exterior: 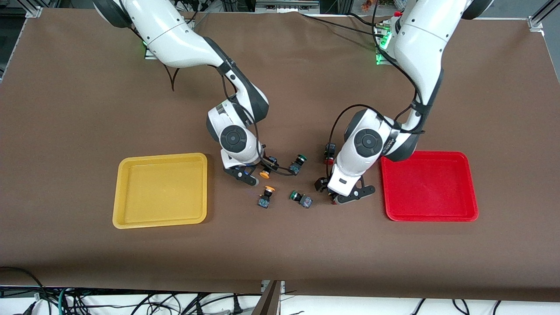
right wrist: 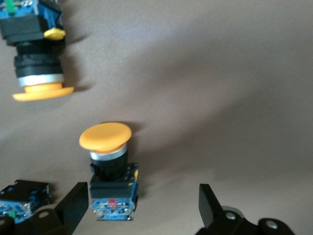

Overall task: Place red and yellow buttons in trays
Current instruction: 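Grasp red button with the left gripper while the right gripper grasps orange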

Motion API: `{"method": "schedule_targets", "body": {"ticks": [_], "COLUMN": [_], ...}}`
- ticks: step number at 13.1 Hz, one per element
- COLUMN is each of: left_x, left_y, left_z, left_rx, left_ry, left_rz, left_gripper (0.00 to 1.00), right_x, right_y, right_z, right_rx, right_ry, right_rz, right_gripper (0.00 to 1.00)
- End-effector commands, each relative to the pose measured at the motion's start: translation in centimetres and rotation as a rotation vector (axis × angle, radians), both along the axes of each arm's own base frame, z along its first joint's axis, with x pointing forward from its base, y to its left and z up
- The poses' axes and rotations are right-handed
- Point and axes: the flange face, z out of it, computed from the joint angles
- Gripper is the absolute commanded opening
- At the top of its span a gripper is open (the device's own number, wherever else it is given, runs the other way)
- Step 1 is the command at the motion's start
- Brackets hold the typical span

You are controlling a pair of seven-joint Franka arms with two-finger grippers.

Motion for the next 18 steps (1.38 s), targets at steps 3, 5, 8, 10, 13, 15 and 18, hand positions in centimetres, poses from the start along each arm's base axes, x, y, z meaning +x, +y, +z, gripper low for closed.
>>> {"method": "schedule_targets", "body": {"ticks": [3, 5, 8, 10, 13, 15, 18], "left_x": [0.5, 0.2, -0.5, -0.5, -0.5, -0.2, 0.8], "left_y": [-0.1, 0.0, 0.2, 0.1, 0.2, 0.4, 2.1], "left_z": [-2.5, -2.9, -4.0, -3.9, -3.8, -3.4, -0.6], "left_rx": [0.053, 0.057, 0.067, 0.068, 0.068, 0.071, 0.110], "left_ry": [-0.067, -0.057, -0.035, -0.037, -0.036, -0.035, 0.000], "left_rz": [-0.052, -0.053, -0.059, -0.068, -0.064, -0.061, -0.041], "left_gripper": [1.00, 1.00, 1.00, 0.64, 0.32, 0.19, 0.16], "right_x": [-0.7, -0.8, -1.0, -0.7, 1.7, 4.0, 7.3], "right_y": [1.7, 1.8, 2.0, 1.9, -1.3, -5.8, -16.0], "right_z": [-1.0, -1.5, -1.5, -1.0, 2.5, 6.5, 8.9], "right_rx": [0.003, 0.007, 0.004, 0.004, -0.042, -0.050, -0.066], "right_ry": [-0.038, -0.039, -0.041, -0.049, -0.078, -0.044, 0.056], "right_rz": [-0.004, -0.006, -0.003, 0.002, 0.049, 0.154, 0.299], "right_gripper": [1.00, 0.98, 0.19, 0.00, 0.00, 0.00, 0.00]}}
